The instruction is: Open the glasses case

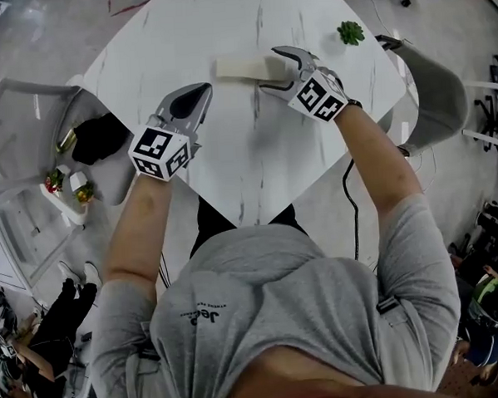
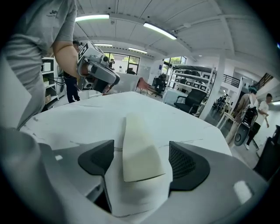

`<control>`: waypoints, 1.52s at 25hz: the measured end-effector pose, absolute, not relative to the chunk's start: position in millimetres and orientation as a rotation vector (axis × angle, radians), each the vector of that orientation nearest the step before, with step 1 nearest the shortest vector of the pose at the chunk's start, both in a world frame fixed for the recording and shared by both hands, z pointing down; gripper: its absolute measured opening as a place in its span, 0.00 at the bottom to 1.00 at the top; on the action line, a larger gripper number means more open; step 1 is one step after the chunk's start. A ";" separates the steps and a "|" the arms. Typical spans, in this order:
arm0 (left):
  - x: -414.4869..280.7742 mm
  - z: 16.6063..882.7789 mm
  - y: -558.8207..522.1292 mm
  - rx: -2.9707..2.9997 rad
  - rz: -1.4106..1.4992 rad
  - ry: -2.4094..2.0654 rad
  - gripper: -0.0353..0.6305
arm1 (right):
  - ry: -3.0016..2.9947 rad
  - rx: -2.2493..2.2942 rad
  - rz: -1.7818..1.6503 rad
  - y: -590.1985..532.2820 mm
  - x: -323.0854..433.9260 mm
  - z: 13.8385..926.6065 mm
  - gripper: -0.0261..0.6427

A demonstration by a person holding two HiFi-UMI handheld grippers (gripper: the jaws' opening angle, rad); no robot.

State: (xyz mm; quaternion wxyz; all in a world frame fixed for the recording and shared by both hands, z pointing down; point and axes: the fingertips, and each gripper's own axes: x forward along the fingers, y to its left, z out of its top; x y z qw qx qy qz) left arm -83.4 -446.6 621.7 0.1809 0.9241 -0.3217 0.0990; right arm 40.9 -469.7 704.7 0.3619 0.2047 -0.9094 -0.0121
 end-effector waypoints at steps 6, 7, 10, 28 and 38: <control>-77.9 626.3 -449.9 2.606 0.285 -0.892 0.13 | -2.333 0.500 -0.018 -476.7 41.1 717.8 0.59; -77.6 627.0 -451.0 2.604 0.287 -0.892 0.13 | -2.333 0.494 -0.016 -477.8 40.8 719.0 0.59; -76.9 629.2 -452.5 2.602 0.293 -0.891 0.13 | -2.338 0.471 0.004 -478.0 39.5 722.1 0.59; -70.0 630.2 -447.0 2.637 0.331 -0.863 0.13 | -2.402 0.413 0.051 -483.2 35.0 700.6 0.44; -70.4 627.7 -442.6 2.645 0.326 -0.855 0.13 | -2.415 0.423 0.036 -484.7 33.8 689.6 0.37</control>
